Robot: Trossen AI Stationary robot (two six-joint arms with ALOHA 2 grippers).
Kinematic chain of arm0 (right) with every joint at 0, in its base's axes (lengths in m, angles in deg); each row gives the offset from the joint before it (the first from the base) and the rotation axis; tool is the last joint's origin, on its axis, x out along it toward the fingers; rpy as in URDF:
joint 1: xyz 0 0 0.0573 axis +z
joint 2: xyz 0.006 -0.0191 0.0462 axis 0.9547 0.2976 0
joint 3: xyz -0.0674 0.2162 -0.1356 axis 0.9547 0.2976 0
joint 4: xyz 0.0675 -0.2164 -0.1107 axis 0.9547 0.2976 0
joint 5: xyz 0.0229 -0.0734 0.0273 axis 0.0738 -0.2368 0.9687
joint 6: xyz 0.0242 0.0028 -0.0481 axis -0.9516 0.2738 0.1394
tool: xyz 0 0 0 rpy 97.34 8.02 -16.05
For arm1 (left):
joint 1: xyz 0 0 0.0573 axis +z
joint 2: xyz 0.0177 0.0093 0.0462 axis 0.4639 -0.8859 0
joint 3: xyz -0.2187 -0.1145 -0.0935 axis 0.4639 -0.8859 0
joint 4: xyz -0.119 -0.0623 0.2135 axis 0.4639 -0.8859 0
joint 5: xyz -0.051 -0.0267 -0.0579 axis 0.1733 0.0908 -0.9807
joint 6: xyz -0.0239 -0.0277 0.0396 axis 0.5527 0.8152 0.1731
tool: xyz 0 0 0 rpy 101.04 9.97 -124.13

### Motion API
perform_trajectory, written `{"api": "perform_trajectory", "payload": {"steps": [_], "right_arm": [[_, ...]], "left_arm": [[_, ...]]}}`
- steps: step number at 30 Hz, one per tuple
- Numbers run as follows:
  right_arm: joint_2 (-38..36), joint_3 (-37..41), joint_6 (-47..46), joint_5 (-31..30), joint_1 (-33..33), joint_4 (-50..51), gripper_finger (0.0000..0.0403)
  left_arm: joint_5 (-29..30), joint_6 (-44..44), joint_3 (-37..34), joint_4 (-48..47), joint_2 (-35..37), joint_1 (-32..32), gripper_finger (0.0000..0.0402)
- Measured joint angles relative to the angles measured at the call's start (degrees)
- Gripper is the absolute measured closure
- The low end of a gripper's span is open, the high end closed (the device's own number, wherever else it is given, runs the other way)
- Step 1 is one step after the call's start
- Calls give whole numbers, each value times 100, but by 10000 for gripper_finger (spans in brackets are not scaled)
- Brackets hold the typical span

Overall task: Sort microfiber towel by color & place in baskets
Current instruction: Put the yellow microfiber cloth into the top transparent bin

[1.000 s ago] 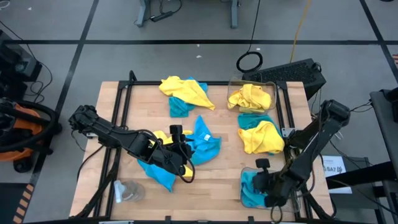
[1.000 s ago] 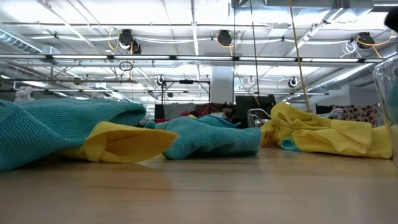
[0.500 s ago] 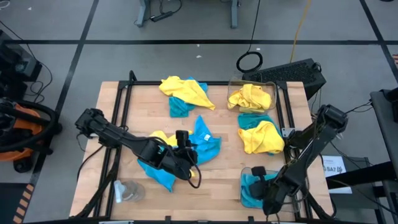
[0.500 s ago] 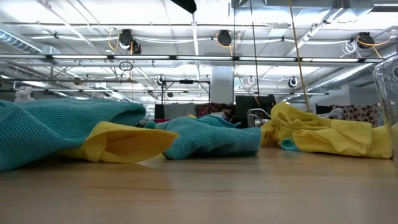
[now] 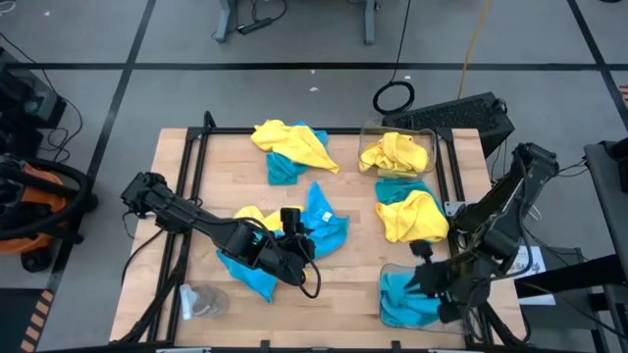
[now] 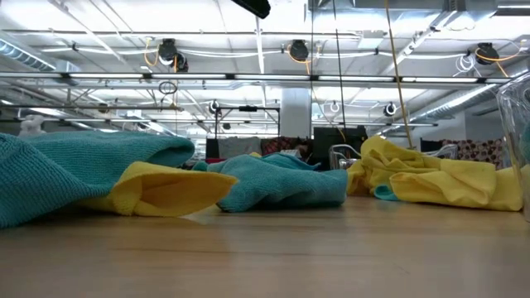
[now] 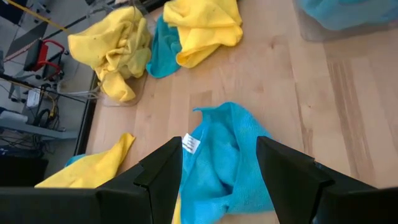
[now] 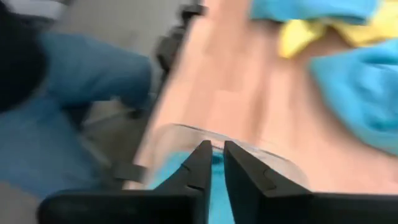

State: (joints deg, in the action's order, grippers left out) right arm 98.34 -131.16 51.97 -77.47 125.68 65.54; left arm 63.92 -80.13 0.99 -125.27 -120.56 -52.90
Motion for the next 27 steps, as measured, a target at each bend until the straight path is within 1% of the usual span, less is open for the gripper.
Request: {"api": "perform_trajectory", "payload": {"steps": [3,8,11,14,17,20,24,27], "right_arm": [[-56,0,-124,-546,0,598,332],[99,1,-368,-1133,-129,1390,247],[270,4,-399,-1191,-312,1664,203],[489,70,-399,-1036,-559,1999,173],[627,289,-236,-654,-861,2016,161],[738,556,-43,-321,-1114,1999,160],[742,826,148,-156,-1445,2008,169],[741,1021,270,-21,-1826,2048,177]], "left_arm": [[-1,0,-5,17,-18,-3,189],[-1,-39,-3,19,-53,-3,189],[1,-46,-3,63,-42,-3,189],[1,-145,-3,119,-44,1,189],[3,-225,-90,305,-42,13,189],[2,-307,-203,376,-44,16,189],[3,-329,-394,559,-42,42,189],[1,-337,-469,591,-42,53,189]]}}
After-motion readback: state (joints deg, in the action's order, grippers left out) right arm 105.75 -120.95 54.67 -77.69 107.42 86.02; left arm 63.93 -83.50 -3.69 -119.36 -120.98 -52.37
